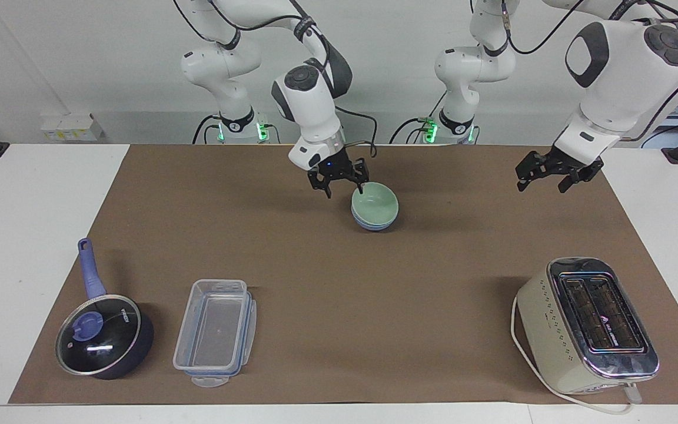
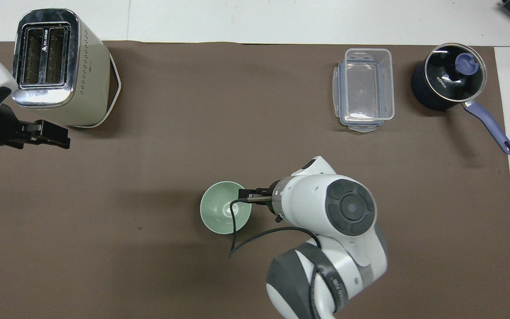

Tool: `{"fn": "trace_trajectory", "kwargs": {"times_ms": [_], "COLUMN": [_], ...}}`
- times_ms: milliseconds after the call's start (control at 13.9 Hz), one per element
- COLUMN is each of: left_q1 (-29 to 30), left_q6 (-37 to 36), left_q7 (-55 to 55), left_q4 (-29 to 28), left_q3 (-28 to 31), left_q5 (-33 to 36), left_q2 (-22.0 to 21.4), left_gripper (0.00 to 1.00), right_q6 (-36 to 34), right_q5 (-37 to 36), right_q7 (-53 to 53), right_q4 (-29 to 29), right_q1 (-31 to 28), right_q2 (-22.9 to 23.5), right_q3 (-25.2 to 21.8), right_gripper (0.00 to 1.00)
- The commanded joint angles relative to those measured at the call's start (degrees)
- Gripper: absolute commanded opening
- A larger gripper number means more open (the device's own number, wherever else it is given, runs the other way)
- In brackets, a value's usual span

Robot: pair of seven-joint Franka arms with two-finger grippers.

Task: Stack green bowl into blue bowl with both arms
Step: 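Open the right gripper and withdraw it from the stacked bowls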

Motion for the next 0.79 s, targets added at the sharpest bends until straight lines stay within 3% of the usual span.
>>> {"fn": "trace_trajectory", "kwargs": {"times_ms": [0,359,719], "left_q1": [0.3,0.3,0.3], "left_q6": [-1.3,-1.3,-1.3], "left_q7": [0.0,0.0,0.0], "left_q4": [1.5,1.5,1.5], "left_q3": [-0.3,-0.3,-0.3], "left_q5": [1.2,1.2,1.2], "left_q2": [0.6,0.6,0.6], "left_gripper": [1.00,1.00,1.00], "right_q6": [-4.7,-19.5,-37.1], "right_q5": [-1.5,-5.2,-14.0], "right_q7": [-6.5,-13.0,-13.0], "right_q4": [-0.6,11.0,27.8], "right_q1": [-6.9,-19.0,-22.7], "right_q2": [-5.0,-5.9,-3.9], "right_q3": [0.2,0.3,0.2], "right_gripper": [1.00,1.00,1.00]}}
